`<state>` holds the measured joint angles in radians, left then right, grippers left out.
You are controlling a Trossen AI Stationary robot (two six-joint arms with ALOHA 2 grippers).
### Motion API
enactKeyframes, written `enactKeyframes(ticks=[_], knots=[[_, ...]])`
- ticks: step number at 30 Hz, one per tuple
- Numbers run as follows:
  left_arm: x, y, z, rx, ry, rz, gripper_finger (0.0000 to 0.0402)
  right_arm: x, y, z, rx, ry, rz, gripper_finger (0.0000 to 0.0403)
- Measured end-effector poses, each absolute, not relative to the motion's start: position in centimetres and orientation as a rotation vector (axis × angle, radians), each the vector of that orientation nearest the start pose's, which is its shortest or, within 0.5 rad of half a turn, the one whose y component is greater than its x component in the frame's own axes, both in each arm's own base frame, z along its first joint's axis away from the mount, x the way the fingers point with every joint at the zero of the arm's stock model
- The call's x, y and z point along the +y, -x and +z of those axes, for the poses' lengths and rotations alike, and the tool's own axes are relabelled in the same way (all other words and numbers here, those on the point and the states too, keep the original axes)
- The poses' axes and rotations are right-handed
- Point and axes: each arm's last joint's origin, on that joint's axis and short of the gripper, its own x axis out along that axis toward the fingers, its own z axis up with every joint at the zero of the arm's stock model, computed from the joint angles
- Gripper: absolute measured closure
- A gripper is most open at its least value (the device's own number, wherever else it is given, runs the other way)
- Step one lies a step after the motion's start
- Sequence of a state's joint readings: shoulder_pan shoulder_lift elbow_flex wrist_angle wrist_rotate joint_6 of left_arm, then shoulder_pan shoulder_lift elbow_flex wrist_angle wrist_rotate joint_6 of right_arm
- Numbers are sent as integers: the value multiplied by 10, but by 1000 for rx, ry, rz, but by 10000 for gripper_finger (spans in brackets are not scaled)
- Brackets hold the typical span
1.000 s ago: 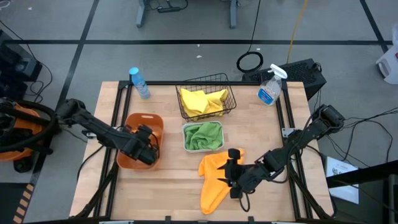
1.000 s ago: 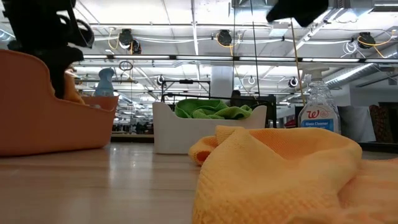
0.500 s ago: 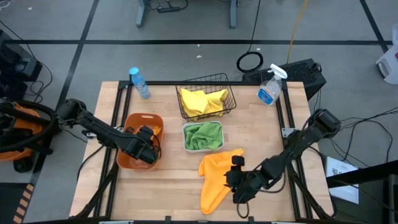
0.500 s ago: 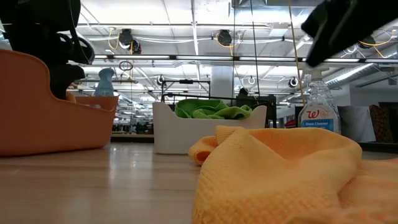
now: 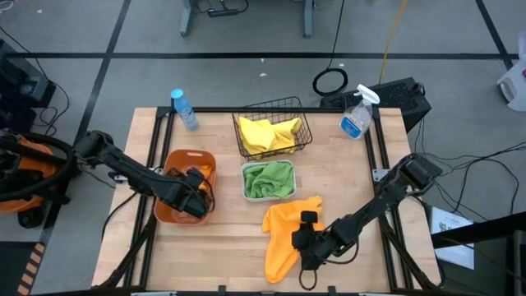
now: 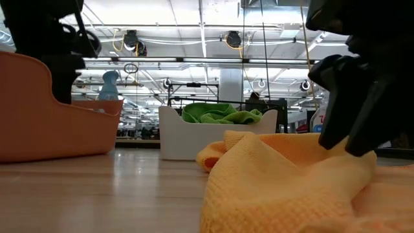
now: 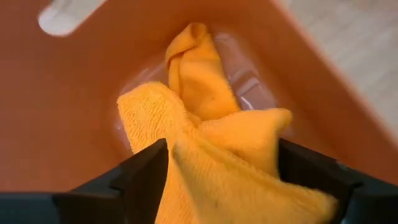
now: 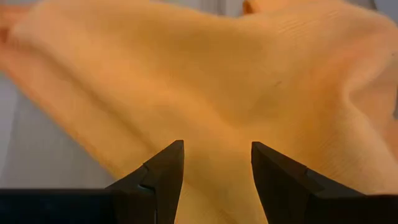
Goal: Sort microfiber towel by color & place in baskets
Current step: Put the left orange towel into the orange bin, then put the orange towel into the orange bin
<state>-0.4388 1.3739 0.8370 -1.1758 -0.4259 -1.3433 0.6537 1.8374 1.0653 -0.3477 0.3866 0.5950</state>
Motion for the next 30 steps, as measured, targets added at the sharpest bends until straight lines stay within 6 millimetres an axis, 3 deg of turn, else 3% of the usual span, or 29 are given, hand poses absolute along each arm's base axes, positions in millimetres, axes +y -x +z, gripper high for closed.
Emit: enactKeyframes(ticks=[7,12,16,22,30], knots=[[-82,-194,231,1158,356,873,104,191,-292,141,1007,-58,-108,173],[-95,-200,254,1076,320,785,104,191,-295,126,1082,-57,-57,116],[-105,-203,263,992,282,725,104,194,-297,113,1120,-36,-34,107],[-121,-210,268,874,241,595,104,195,-298,108,1129,-33,-27,168],[-143,-227,279,696,200,385,104,196,-298,109,1118,-42,-6,354]])
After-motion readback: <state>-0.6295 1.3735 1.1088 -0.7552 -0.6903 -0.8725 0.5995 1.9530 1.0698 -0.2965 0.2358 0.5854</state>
